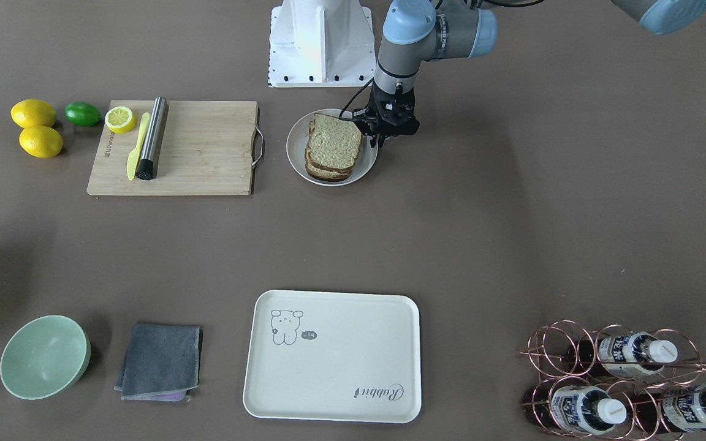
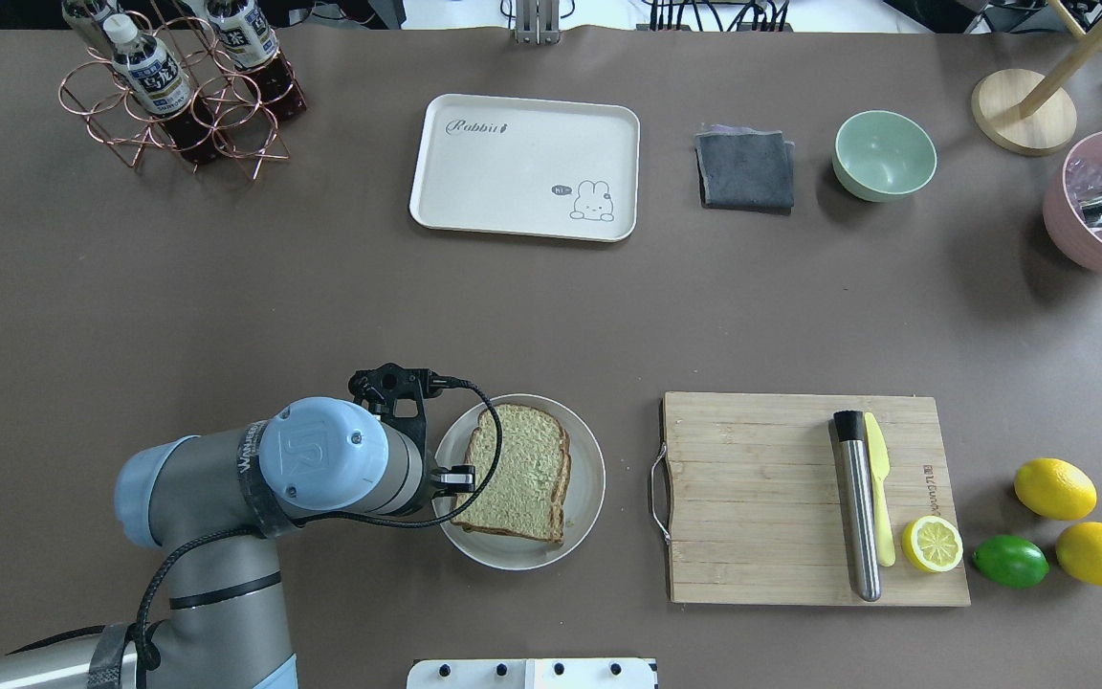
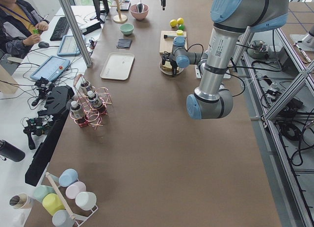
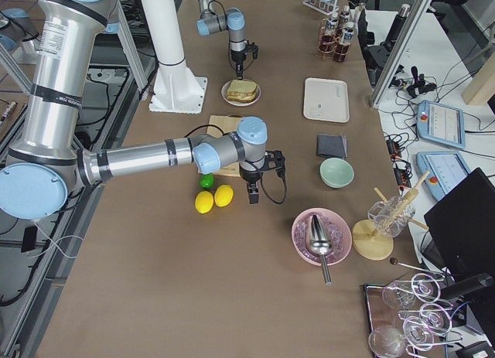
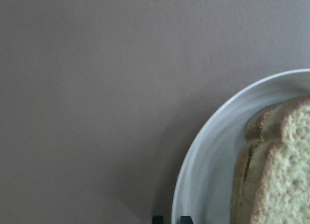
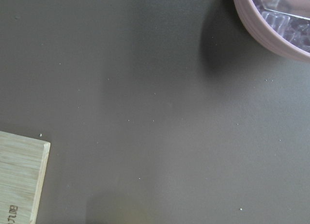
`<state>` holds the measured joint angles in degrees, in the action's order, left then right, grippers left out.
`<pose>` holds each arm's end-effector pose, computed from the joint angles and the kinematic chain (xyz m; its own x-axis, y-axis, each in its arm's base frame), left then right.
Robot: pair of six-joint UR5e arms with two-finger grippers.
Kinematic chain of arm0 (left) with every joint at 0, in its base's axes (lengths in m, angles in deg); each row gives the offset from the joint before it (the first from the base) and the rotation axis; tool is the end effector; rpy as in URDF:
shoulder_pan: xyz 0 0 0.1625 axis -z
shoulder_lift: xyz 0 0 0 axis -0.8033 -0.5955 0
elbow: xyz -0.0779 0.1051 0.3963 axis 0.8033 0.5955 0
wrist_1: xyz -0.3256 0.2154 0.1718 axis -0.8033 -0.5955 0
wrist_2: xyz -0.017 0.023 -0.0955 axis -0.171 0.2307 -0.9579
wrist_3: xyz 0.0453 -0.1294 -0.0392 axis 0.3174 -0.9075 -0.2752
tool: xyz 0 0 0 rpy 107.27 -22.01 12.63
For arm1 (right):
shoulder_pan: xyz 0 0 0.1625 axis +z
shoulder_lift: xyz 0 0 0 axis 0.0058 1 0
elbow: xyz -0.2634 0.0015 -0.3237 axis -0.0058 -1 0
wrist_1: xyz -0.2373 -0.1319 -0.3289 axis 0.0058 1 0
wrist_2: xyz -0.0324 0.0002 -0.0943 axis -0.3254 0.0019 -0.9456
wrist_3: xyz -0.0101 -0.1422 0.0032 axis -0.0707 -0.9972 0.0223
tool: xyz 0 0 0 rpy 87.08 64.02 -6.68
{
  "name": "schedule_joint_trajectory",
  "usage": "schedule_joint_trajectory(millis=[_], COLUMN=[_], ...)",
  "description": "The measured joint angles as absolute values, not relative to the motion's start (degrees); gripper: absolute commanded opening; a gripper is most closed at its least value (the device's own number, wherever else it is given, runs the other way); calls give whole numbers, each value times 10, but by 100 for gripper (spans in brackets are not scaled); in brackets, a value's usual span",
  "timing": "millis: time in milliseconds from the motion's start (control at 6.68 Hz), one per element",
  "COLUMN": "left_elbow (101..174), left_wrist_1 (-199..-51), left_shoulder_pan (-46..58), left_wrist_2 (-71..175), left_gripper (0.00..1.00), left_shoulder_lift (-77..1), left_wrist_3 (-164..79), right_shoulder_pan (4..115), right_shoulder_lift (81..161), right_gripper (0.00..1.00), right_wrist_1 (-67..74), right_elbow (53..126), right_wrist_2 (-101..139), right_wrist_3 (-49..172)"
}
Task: Make sandwich and place on tray
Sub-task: 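Move the left gripper to the white plate rim and grasp it, then lift the plate with the left gripper and carry it onto the white tray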
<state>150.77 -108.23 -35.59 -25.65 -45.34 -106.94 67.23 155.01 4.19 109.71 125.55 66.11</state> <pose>0.6008 -0.3100 0.2783 0.6231 -0.0047 -0.7821 0.0698 0.9963 0.0497 -0.1300 -0.4134 0.5697 0.7081 -0.1762 0.6838 0.1191 0.9843 0.1304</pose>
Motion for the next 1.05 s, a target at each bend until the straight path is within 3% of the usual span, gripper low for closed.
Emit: schedule_joint_trajectory(millis=[1048], left_elbow=[1523], left_wrist_1=[-1129], left_shoulder_pan=[-310], left_wrist_2=[-287], left_gripper=[0], left_shoulder_lift=[-453], left_wrist_3=[-1100], right_shoulder_pan=[677], right_shoulder_lift=[1552], right_gripper=[100], right_wrist_1=[35], right_elbow=[1102], right_wrist_2=[1258], right_wrist_3=[661])
